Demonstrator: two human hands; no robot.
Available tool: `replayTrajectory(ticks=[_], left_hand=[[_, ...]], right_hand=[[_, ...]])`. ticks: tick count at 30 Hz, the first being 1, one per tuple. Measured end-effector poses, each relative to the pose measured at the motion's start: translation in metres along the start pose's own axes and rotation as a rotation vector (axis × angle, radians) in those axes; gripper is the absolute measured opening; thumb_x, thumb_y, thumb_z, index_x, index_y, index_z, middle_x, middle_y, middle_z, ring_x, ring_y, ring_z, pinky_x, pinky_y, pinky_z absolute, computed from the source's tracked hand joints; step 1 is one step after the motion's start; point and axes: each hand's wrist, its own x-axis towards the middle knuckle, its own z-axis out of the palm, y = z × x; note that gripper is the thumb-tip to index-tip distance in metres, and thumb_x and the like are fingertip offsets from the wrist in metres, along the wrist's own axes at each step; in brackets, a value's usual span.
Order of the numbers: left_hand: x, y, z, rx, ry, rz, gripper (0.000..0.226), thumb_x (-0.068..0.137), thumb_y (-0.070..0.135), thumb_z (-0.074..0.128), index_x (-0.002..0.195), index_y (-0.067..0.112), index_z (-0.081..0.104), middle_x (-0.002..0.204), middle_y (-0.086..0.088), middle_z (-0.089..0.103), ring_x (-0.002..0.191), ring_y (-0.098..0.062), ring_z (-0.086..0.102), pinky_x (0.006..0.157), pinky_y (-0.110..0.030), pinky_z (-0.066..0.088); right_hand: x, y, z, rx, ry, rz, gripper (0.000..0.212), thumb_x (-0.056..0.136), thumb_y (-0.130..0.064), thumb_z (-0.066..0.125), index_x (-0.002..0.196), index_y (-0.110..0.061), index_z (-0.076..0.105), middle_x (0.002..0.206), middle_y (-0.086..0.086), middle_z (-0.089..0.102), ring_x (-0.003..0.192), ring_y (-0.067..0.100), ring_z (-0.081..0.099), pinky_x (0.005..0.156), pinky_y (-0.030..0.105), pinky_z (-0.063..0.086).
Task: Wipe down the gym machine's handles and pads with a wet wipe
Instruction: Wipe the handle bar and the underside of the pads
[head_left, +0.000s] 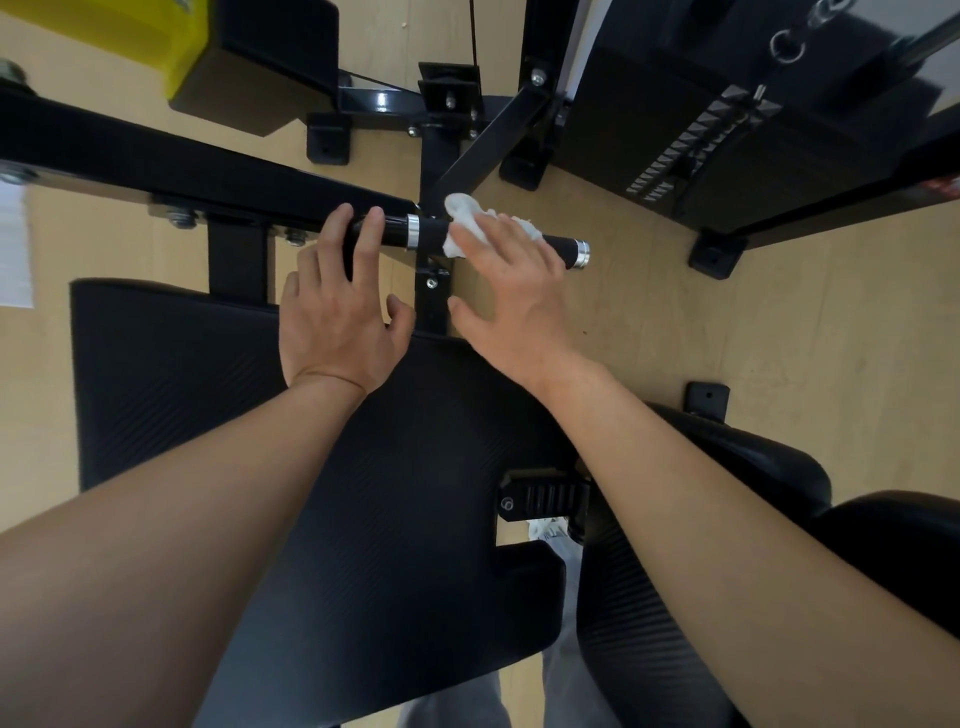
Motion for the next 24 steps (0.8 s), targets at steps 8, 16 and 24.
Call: replayTrajectory(ticks=[8,16,24], left_hand=[[0.0,-0.001,0.002,0.005,0.022,0.007,0.077,0.093,0.036,0.051,0.16,0.014,0.02,0.161,-0.02,0.03,0.121,-0.041,0.051,0.092,-0.048,0.048],[-0.001,-0.001,0.003,-0.004,0.062,0.015,0.075,0.094,0.038,0.051,0.159,0.016,0.021,0.16,-0.018,0.031,0.121,-0.038,0.051,0.091,-0.047,0.049],[-0.006,-0.003,0.006,0.001,0.158,0.014,0.065,0.098,0.032,0.046,0.159,0.019,0.029,0.162,-0.013,0.037,0.123,-0.034,0.058,0.093,-0.047,0.052]], right_hand=[[-0.005,0.016,-0.019,-0.107,0.015,0.25,0.06,0.094,-0.028,0.063,0.151,-0.025,0.043,0.158,0.0,0.041,0.151,0.02,0.029,0.124,0.052,0.009],[0.017,-0.014,-0.001,-0.002,0.047,-0.006,0.051,0.096,-0.006,0.06,0.145,-0.02,0.054,0.149,0.006,0.055,0.143,0.024,0.044,0.12,0.047,0.027],[-0.04,-0.007,-0.01,0.177,0.3,0.375,0.028,0.102,-0.015,0.058,0.128,-0.017,0.068,0.119,0.0,0.07,0.108,0.014,0.065,0.094,0.026,0.052]])
